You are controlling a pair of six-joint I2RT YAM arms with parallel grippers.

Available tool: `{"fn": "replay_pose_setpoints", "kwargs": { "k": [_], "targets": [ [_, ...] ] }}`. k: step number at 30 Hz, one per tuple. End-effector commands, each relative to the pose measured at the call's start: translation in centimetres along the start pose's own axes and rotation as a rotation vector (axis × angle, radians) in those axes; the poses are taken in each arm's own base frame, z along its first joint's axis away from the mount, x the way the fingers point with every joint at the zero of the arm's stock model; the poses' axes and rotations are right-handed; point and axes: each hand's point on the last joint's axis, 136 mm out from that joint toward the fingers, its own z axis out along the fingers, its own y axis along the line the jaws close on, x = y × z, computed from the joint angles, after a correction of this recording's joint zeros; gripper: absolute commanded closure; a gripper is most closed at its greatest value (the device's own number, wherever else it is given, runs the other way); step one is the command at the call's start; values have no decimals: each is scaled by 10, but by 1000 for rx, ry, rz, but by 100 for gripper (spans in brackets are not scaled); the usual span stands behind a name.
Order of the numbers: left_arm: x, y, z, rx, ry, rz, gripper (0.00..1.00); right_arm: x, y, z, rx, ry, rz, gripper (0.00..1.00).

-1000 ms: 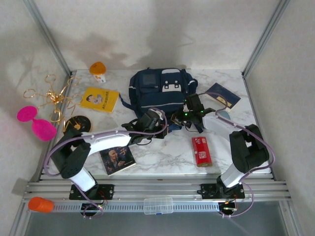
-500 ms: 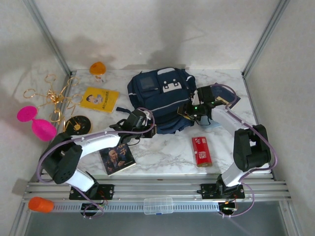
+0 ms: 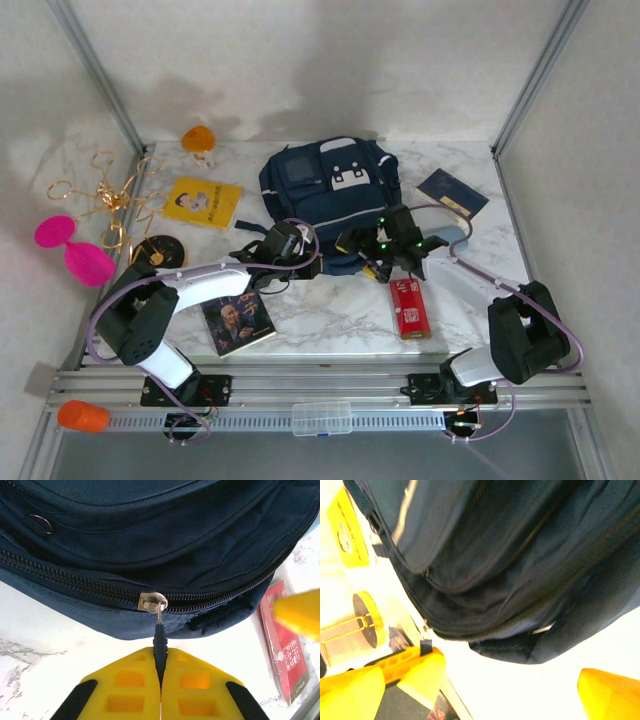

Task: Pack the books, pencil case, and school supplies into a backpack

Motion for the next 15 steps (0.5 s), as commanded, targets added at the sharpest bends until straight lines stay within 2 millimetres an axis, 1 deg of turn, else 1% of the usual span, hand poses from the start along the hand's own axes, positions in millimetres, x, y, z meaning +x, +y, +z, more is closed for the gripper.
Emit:
{"fn": "replay_pose_setpoints", "kwargs": {
  "k": [1, 3, 5, 9, 12, 15],
  "targets": [
    [-7, -25, 0, 82, -13, 22, 100, -7, 23, 10, -84, -65, 139, 1],
    [-7, -25, 0, 81, -8, 22, 100, -12, 19, 20, -37, -88, 169, 3],
    [-8, -26, 0, 81, -11, 23, 100, -17, 15, 29, -35, -113, 212, 6],
    [-8, -30, -2, 88, -16, 38, 100, -29, 18, 46, -21, -147, 217, 19],
    [-9, -28, -2, 77, -23, 41, 100, -35, 16, 55, 19, -167, 197, 33],
    [-9, -27, -2, 74, -21, 45, 100, -39, 15, 60, 30, -180, 166, 51]
  ]
}}
